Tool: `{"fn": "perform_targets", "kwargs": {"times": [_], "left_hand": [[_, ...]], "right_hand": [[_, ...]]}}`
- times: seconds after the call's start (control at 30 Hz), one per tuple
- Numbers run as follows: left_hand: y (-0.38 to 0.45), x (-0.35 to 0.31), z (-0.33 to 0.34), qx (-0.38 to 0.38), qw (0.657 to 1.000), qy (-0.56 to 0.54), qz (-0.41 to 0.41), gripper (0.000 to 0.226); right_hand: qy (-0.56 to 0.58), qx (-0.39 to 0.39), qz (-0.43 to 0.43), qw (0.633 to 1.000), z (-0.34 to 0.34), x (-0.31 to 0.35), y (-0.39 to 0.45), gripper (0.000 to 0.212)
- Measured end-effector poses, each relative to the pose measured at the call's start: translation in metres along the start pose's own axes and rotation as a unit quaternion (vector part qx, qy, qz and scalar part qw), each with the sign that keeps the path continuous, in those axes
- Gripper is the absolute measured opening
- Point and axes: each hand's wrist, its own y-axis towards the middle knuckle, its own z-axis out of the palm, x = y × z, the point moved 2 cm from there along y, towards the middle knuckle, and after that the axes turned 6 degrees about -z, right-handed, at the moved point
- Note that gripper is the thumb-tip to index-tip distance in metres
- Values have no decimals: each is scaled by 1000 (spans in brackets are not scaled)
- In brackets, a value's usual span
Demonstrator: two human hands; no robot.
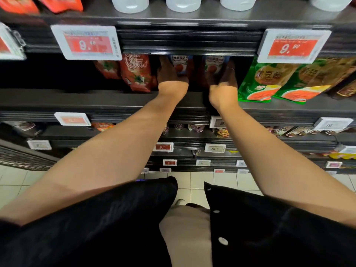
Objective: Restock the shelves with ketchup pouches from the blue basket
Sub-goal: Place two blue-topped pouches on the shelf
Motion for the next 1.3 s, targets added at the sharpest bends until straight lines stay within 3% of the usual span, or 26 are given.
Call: {"fn": "perform_targets", "kwargs": {"times": [0.13, 0.27, 0.47, 0.6, 0.7, 0.77, 0.87, 1.0, 1.13, 1.2, 1.3], "left_hand": [[19, 0, 1, 15, 1000, -13, -4, 61], [26, 4, -2, 24, 999, -30, 14, 74], [13, 5, 5, -37, 999, 1, -17, 97], [-2, 2, 12, -43, 997, 69, -21, 102], [-22, 2, 13, -53, 998, -35, 0, 106], [-39, 7, 17, -63, 997, -48, 18, 101], [-50, 13, 22, -90, 995, -34, 18, 64], [-33, 6, 22, -94, 993, -70, -35, 91], [-11, -6, 23, -113, 989, -57, -78, 94], [-2, -5, 23, -119, 989, -42, -79, 95], [8, -1, 24, -124, 990, -24, -69, 97]], "right_hand": [[30, -66, -77, 994, -2, 20, 16, 59], [2, -76, -112, 991, 0, 17, 32, 69], [-87, -96, -78, 989, 4, 15, 27, 82], [-71, -101, -39, 992, 7, 16, 4, 87], [-18, -106, -36, 994, 10, 16, -17, 91], [-12, -118, -62, 991, 10, 16, -29, 91], [5, -153, -89, 984, 9, 16, -31, 88], [26, -163, -57, 985, 10, 18, -9, 80], [-3, -148, -33, 988, 13, 20, 9, 64], [-58, -155, -52, 985, 12, 25, 16, 69], [-25, -159, -19, 987, 11, 30, 25, 76]]}}
